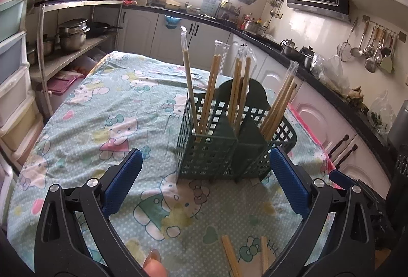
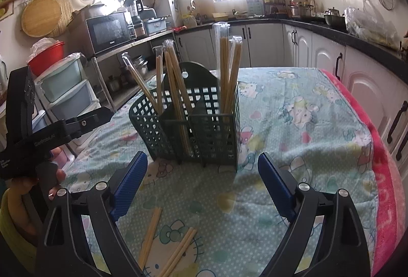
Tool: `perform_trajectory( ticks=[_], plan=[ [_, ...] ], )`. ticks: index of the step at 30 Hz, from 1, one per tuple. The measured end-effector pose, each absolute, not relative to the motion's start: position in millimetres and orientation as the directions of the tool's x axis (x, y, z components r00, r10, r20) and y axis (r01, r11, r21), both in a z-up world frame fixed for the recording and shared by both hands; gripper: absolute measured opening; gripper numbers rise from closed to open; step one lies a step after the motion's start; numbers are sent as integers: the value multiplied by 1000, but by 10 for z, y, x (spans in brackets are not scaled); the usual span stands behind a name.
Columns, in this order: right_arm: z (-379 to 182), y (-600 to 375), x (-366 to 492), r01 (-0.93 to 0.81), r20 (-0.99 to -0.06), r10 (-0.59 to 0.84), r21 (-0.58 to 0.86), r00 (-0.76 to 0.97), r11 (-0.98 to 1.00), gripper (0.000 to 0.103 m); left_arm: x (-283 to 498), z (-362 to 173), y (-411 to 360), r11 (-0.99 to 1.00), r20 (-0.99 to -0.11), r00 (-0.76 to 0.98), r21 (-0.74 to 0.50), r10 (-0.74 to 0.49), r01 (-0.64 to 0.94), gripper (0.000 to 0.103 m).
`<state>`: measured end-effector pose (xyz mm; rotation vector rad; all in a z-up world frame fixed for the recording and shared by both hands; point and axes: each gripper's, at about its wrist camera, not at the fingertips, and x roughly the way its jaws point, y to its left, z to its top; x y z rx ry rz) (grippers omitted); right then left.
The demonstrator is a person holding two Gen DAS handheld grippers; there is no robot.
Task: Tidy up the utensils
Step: 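Withdraw both open grippers from the caddy toward the loose chopsticks, then lower both open grippers onto the last chopsticks on the cloth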
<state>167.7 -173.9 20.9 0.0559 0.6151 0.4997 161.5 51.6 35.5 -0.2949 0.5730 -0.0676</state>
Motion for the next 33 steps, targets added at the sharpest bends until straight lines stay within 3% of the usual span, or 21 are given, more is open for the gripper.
perform_trajectory(
  ticks=[9,11,13,22,30,33],
  plan=[
    [55,-1746,1665,-429,-590,460,203,664,880,85,1561,227,492,959,-567,809,-285,-157,-13,92],
    [-3,-1739,1672,-431,-611,456,199,647,880,81,1555,184,467,961,-585,794,-277,-162,-8,92],
    [-73,-1717,1690,-439,-639,458,202,618,876,67,1546,120,441,961,-605,776,-275,-176,3,91],
    [-394,-1527,1661,-474,-724,487,248,488,845,42,1542,-289,367,931,-702,647,-364,-298,33,50],
    [-654,-1405,1666,-462,-791,433,219,432,860,37,1489,-534,257,922,-743,576,-385,-341,50,37],
    [-725,-1396,1663,-466,-802,411,191,433,864,29,1485,-578,161,922,-752,556,-379,-355,76,36]
  ],
)
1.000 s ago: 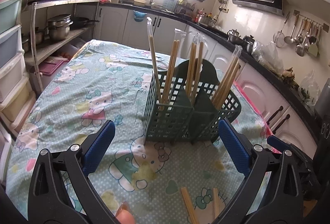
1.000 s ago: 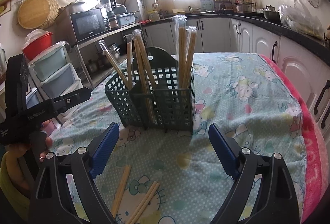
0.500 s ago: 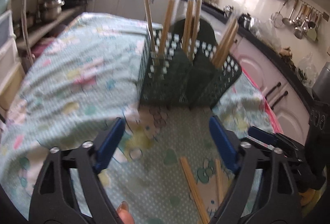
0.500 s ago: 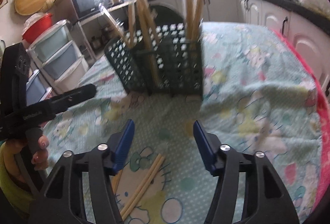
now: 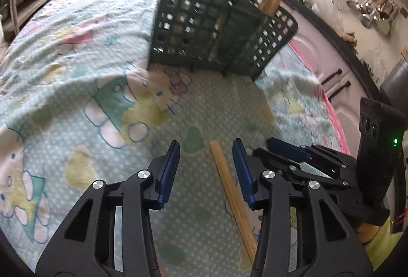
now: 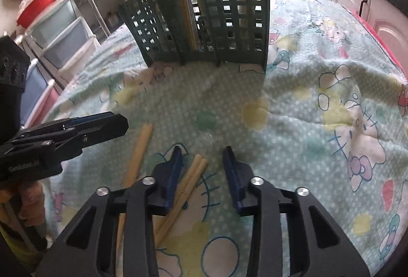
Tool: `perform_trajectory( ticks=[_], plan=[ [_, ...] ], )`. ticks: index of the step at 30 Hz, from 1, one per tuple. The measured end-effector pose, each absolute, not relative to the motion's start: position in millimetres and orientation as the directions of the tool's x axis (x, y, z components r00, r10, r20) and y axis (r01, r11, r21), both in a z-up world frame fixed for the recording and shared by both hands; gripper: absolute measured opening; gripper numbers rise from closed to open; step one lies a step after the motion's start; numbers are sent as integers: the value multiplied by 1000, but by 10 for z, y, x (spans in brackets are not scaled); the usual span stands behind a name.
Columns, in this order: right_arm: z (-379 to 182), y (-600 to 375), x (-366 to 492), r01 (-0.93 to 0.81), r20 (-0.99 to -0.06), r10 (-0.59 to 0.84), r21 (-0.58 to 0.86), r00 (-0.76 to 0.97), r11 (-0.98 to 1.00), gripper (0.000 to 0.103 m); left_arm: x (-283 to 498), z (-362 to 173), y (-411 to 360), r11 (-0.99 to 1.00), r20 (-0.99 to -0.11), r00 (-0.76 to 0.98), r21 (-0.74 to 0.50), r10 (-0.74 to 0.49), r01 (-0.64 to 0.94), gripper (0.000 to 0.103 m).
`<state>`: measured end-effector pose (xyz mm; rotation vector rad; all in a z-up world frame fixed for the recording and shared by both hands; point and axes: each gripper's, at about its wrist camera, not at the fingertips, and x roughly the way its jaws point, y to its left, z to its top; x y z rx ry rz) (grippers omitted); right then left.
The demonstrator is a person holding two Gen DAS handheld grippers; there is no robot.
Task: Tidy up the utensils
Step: 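Lower both open grippers onto the last chopsticks on the cloth, then close the left gripper on a chopstick while the right gripper grasps another, then raise the left gripper's chopstick above the caddy while the right gripper carries its own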
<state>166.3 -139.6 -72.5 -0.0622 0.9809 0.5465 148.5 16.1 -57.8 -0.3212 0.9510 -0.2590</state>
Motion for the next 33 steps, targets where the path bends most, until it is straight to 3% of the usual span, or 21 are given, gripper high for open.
perform_trajectory(
  ticks=[4,9,11,13,18,33],
  plan=[
    [-735,-1485,1669,-463,-796,417,198,439,864,17,1498,-608,6,922,-757,538,-366,-372,123,35],
    [-718,-1662,1708,-419,-779,429,237,458,876,10,1571,-725,-134,943,-793,514,-310,-328,123,34],
    [-682,-1762,1727,-396,-767,429,248,477,884,9,1588,-729,-159,954,-802,519,-274,-295,119,28],
    [-633,-1854,1746,-381,-750,438,265,496,886,8,1612,-744,-159,965,-811,524,-240,-261,109,15],
    [-486,-1955,1759,-387,-693,479,301,539,871,8,1648,-732,-80,960,-804,528,-261,-272,98,7],
    [212,-2028,1658,-452,-517,543,302,662,839,7,1595,182,234,939,-629,719,-333,-294,92,3]
  ],
)
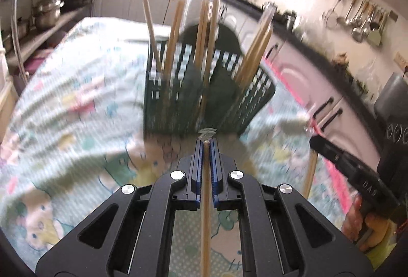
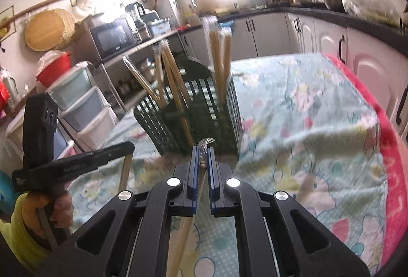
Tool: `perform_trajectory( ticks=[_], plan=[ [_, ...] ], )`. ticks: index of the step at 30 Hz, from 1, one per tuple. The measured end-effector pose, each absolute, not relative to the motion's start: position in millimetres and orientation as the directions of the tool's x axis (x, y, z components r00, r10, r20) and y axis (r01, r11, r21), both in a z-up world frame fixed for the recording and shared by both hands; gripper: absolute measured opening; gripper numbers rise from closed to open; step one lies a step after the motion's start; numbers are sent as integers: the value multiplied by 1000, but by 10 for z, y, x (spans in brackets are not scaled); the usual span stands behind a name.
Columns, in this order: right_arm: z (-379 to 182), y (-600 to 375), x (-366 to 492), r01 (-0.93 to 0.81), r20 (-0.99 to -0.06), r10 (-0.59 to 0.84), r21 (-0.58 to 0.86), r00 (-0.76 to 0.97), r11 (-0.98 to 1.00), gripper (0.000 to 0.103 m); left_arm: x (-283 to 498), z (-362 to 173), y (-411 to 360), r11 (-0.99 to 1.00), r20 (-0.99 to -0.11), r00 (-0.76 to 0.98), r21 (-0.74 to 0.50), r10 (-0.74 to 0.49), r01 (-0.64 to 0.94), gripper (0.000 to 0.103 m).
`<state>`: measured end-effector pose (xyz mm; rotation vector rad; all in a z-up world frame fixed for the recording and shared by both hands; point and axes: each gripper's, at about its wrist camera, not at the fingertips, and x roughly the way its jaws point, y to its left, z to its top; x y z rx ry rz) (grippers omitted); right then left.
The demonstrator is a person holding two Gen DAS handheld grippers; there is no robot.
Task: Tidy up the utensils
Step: 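Raise the left gripper's chopstick above the caddy while the right gripper carries its own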
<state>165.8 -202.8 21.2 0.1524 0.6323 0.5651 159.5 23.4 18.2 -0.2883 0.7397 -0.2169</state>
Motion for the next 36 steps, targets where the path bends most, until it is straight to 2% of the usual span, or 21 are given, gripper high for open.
perform_trajectory(
  ticks=[16,36],
  plan=[
    [954,-2007,1532,-505,-335,560,243,757,828,6,1582,1106,351,942,-432,864,-309,-259,129,3],
    [1676,-1915,1556,-544,-148,571,186,807,818,5,1809,1728,309,953,-286,933,-269,-218,140,3]
  ],
)
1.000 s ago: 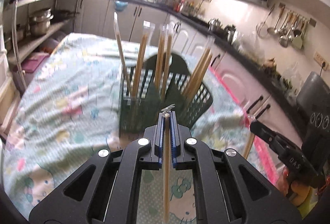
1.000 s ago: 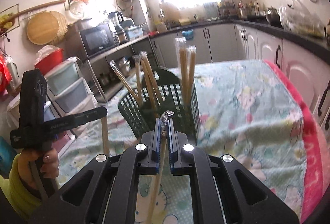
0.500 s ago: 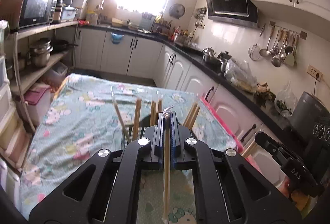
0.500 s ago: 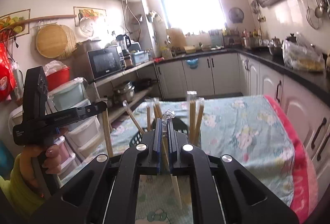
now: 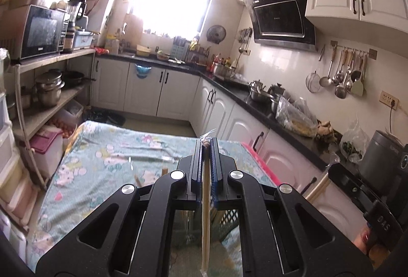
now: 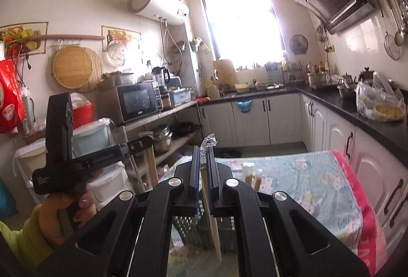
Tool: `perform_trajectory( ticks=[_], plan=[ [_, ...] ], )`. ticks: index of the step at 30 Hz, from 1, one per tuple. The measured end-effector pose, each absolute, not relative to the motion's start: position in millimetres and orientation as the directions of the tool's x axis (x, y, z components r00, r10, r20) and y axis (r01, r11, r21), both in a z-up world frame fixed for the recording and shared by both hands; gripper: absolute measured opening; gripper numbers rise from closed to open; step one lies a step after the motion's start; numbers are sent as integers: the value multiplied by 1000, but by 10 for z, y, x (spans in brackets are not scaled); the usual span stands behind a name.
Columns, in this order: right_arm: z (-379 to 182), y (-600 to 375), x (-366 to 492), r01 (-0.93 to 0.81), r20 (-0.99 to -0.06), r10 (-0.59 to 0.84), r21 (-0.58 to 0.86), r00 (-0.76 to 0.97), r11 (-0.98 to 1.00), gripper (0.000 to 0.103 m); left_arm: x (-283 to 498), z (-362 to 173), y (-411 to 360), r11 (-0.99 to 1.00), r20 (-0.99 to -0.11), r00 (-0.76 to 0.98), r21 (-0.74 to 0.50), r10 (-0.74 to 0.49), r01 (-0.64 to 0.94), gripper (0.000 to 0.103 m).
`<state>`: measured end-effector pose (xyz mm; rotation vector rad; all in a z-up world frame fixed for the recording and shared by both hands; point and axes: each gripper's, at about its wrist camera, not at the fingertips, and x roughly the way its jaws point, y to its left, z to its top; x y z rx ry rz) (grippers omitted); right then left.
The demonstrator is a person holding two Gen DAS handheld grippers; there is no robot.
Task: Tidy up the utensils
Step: 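Raise the left gripper's chopstick above the caddy while the right gripper carries its own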
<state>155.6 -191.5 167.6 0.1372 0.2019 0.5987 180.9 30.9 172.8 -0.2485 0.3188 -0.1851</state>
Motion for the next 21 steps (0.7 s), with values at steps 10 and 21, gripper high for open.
perform_trajectory(
  ticks=[10,21],
  plan=[
    [1967,-1890,1662,-553,-79,570,166,818,816,5,2071,1929,314,958,-258,948,-259,-187,119,3],
    [2000,-1857,1916,-526,-66,540,158,839,836,5,2453,1851,448,965,-255,962,-260,-99,31,3]
  ],
)
